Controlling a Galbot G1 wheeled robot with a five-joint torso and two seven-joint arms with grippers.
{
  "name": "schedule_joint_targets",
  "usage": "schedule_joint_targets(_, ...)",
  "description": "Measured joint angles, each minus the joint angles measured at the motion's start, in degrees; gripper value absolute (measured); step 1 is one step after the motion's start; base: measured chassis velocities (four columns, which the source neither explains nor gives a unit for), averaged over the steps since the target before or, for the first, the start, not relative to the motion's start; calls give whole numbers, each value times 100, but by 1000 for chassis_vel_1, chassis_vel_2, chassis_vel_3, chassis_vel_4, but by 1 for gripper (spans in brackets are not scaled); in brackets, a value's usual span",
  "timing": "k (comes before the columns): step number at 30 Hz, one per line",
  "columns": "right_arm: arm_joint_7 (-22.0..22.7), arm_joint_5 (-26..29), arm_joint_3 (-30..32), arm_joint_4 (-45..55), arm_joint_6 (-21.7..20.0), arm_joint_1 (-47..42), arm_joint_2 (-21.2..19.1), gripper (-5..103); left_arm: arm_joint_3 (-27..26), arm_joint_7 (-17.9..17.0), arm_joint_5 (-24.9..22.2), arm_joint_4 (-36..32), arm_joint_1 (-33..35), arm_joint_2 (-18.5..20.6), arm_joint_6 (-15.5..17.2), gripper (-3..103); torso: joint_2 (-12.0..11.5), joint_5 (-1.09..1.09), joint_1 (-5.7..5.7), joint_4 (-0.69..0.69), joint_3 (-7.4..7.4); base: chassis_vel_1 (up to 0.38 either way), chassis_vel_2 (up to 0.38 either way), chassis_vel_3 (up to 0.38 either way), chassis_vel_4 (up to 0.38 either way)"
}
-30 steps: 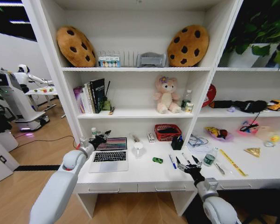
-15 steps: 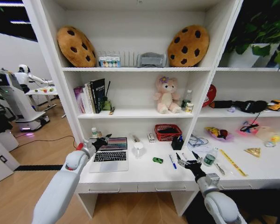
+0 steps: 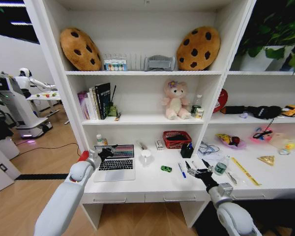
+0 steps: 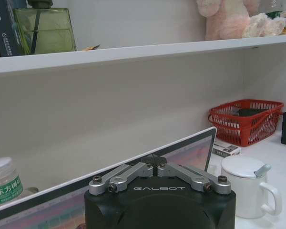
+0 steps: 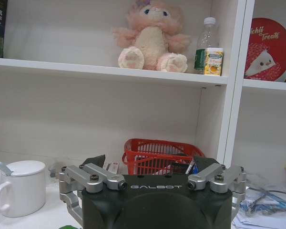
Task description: Organize the objects on the table.
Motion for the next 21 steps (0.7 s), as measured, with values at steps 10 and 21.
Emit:
schedule_joint_targets(10, -8, -62, -111, 6, -2, 48, 5, 100, -190, -116, -85, 50, -78, -118, -74, 0, 0, 0, 0, 0, 0, 0, 0, 0, 0)
schedule_joint_targets(21, 9, -118, -83, 8, -1, 83, 102, 100, -59, -122, 47, 327, -300, -319, -103, 0, 0, 0, 0, -1, 0, 0, 0, 0, 0)
